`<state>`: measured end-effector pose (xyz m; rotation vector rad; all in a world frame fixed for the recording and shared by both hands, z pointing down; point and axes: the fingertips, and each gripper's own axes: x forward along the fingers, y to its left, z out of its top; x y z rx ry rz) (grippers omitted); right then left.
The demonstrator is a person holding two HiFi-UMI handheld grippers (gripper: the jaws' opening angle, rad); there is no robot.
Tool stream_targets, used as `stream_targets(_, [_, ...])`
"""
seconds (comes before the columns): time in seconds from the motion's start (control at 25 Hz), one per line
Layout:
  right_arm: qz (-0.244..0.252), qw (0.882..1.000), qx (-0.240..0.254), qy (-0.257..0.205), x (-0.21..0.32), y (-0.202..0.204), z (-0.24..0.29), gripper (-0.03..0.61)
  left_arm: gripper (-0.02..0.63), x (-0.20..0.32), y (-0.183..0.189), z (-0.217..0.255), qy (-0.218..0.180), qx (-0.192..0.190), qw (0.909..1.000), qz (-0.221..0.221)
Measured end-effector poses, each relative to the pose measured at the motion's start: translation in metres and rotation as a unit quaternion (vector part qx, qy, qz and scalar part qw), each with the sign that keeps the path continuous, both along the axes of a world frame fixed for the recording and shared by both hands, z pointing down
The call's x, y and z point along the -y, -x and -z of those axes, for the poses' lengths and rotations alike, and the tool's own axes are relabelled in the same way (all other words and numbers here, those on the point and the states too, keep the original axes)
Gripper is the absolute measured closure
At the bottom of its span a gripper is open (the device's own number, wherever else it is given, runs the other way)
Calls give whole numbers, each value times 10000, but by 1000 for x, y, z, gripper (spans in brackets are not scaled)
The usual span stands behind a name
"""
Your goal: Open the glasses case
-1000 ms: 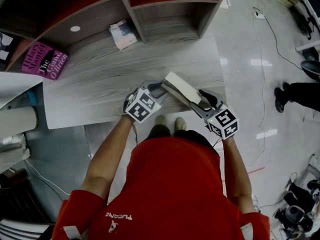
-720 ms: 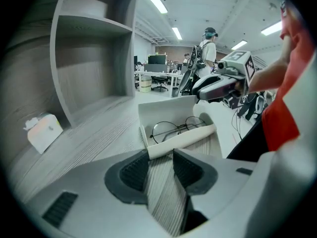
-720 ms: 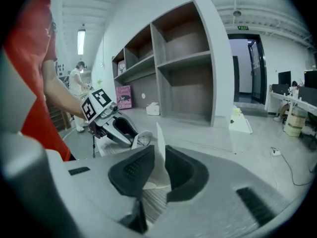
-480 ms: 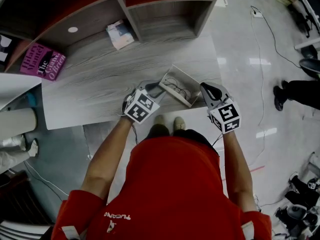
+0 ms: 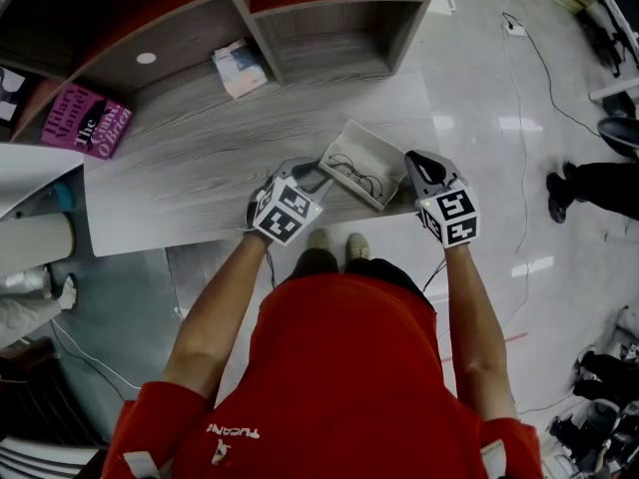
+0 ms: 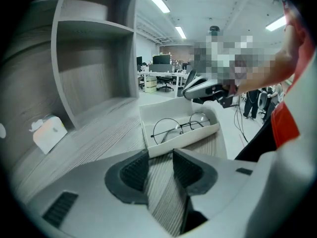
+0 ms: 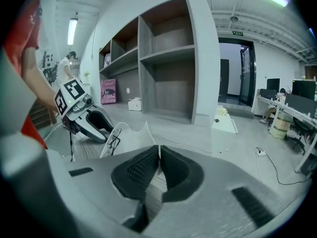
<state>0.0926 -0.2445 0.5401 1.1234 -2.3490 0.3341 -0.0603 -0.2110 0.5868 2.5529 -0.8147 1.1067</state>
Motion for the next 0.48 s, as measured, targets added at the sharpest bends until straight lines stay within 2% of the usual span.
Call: stream_targets(0.48, [-116,9999,117,-25,2,-2,0,560,463,0,-1,-1,-48,-11,9999,149])
